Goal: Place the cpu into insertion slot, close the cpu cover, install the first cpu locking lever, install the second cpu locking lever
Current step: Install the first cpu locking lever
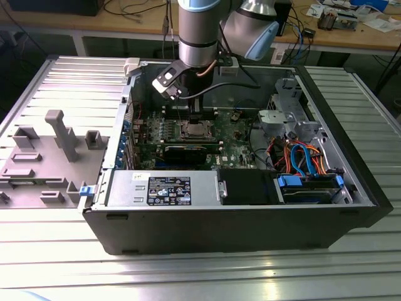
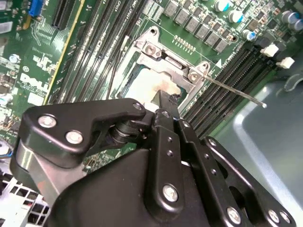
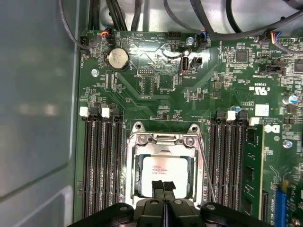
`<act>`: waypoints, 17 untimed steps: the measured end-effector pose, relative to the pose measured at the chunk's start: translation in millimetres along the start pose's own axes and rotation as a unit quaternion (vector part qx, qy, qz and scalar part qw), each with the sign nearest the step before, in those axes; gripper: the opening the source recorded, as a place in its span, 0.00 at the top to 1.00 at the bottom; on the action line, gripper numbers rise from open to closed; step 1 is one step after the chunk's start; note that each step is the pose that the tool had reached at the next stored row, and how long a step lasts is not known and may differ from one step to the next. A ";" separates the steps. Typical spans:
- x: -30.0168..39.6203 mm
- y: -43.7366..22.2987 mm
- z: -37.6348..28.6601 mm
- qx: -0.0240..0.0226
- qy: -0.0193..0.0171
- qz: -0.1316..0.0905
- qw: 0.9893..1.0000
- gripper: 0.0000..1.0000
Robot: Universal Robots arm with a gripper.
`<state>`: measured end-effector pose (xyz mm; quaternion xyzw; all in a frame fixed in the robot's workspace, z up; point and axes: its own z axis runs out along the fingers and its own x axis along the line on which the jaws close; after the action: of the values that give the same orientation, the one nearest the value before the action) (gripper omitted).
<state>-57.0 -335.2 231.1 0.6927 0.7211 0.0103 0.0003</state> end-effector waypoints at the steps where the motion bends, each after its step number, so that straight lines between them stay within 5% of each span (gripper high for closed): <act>1: 0.0 0.0 -3.7 0.000 0.000 0.000 1.000 0.89; 6: 0.2 0.2 -16.2 0.000 0.000 0.000 1.000 0.89; 13: 0.2 0.3 -17.7 0.000 0.000 -0.003 1.000 0.89; 17: 0.2 0.3 -17.7 0.001 0.001 -0.053 0.999 0.89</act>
<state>-57.0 -335.2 248.9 0.6534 0.7569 0.0103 -0.0002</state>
